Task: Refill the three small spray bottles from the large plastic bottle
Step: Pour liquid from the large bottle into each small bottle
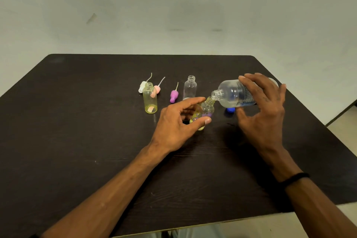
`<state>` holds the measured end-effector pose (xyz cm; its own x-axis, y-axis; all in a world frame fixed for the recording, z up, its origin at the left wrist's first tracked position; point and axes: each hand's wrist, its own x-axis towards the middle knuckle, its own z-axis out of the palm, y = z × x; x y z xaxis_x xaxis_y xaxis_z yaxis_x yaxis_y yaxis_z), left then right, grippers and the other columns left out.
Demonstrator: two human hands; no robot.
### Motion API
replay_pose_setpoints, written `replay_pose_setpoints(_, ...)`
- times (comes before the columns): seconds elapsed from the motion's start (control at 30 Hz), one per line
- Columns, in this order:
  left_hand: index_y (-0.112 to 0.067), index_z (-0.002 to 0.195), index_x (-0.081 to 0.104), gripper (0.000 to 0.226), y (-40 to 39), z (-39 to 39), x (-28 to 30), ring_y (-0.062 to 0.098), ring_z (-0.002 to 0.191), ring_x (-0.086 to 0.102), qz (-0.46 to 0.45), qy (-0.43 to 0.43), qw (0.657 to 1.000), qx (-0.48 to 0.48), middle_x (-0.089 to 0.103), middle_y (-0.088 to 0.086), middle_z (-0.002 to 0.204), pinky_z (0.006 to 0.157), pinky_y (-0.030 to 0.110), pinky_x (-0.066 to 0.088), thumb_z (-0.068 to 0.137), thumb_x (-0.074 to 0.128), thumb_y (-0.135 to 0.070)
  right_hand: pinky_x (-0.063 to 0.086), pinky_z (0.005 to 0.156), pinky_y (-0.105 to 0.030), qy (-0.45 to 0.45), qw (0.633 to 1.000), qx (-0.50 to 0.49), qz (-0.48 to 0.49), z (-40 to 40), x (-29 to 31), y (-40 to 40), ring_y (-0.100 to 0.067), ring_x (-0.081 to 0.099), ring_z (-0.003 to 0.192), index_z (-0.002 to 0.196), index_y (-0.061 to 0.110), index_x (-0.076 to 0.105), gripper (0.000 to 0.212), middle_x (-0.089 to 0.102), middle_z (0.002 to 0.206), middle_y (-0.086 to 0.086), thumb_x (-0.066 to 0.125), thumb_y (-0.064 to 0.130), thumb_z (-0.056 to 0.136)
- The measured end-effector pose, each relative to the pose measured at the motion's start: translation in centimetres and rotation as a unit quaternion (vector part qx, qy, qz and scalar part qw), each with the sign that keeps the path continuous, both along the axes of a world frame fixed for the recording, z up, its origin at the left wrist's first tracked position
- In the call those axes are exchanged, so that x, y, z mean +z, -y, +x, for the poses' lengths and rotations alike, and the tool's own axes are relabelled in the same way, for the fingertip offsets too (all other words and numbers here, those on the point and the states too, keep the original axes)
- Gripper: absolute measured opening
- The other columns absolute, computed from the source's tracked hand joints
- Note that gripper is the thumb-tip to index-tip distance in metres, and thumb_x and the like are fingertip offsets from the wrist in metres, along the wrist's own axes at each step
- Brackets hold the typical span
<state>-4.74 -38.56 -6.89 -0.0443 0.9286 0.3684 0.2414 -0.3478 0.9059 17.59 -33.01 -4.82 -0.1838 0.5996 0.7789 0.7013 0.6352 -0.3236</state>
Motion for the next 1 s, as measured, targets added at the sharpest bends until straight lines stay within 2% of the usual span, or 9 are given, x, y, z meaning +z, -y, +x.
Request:
replay_pose_setpoints(0.27,-0.02,0.136,0.069,0.056,0.06,-0.07,0.0,0.008,0.105,0.074,0.004,-0.008,1.0,0.001,0.078,-0.005,0.113,0.091,0.016,0.056,0.084,0.088,-0.021,0.006,0.123,-0.075,0.001,1.0,0.005,0.003,0.08,-0.09,-0.06,-0.027,0.043,0.147,0.145,0.016,0.058,0.079,0.054,0.149,-0.008,0.079,-0.006,0.073)
replay_pose_setpoints(0.77,-0.022,0.137,0.068,0.057,-0.1,-0.17,-0.33,0.012,0.107,0.074,-0.006,-0.007,1.0,-0.003,0.078,-0.004,0.114,0.096,0.03,0.061,0.084,0.088,-0.025,0.006,0.123,-0.075,0.0,1.0,0.006,0.007,0.1,-0.16,-0.08,-0.026,0.043,0.147,0.146,0.019,0.057,0.082,0.054,0.149,-0.007,0.08,-0.008,0.072)
replay_pose_setpoints(1.0,-0.022,0.137,0.068,0.057,-0.04,-0.07,-0.25,0.01,0.106,0.074,-0.002,-0.006,1.0,0.0,0.077,-0.006,0.113,0.096,0.025,0.059,0.084,0.088,-0.025,0.007,0.122,-0.076,0.0,1.0,0.007,0.008,0.14,-0.24,-0.1,-0.027,0.043,0.147,0.146,0.018,0.058,0.079,0.054,0.149,-0.007,0.079,-0.005,0.073)
